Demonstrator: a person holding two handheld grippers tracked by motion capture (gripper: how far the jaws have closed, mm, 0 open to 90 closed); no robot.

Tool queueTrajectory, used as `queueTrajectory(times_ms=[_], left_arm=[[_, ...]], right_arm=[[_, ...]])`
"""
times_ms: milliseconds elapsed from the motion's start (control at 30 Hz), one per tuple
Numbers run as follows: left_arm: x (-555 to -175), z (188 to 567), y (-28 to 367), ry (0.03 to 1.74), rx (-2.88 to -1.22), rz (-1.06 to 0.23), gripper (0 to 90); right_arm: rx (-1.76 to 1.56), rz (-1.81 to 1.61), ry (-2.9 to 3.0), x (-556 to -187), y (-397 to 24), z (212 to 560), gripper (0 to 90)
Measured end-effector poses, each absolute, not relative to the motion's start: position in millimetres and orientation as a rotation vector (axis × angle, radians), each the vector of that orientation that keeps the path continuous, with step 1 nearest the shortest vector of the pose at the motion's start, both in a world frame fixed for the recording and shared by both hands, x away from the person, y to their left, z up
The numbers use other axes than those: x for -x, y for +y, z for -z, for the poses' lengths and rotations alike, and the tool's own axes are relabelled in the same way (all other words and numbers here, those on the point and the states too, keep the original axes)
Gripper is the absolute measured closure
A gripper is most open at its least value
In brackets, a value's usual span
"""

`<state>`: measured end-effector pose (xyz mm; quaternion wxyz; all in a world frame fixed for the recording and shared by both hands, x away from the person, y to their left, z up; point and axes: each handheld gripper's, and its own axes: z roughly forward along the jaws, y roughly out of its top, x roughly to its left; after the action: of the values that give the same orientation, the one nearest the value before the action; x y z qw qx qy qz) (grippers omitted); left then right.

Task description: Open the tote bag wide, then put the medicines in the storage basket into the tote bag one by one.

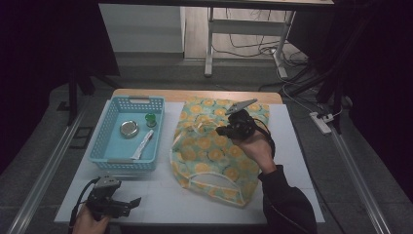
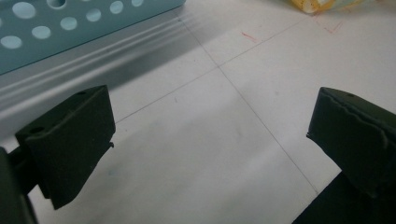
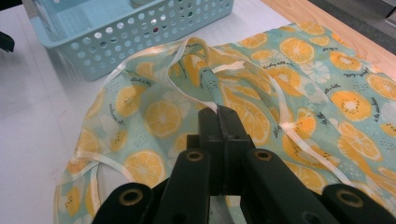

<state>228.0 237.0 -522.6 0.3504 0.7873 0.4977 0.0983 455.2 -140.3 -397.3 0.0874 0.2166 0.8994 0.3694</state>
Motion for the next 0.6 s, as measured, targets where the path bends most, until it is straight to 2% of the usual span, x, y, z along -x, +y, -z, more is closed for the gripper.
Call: queueTrajectory(times_ms=[600], left_arm=[[-228.5, 521.9, 236.8, 1.32, -2.026, -0.278, 0.0]], right_arm=[[-0.627, -1.122, 2.678, -456.7, -142.7, 399.6, 90.0]])
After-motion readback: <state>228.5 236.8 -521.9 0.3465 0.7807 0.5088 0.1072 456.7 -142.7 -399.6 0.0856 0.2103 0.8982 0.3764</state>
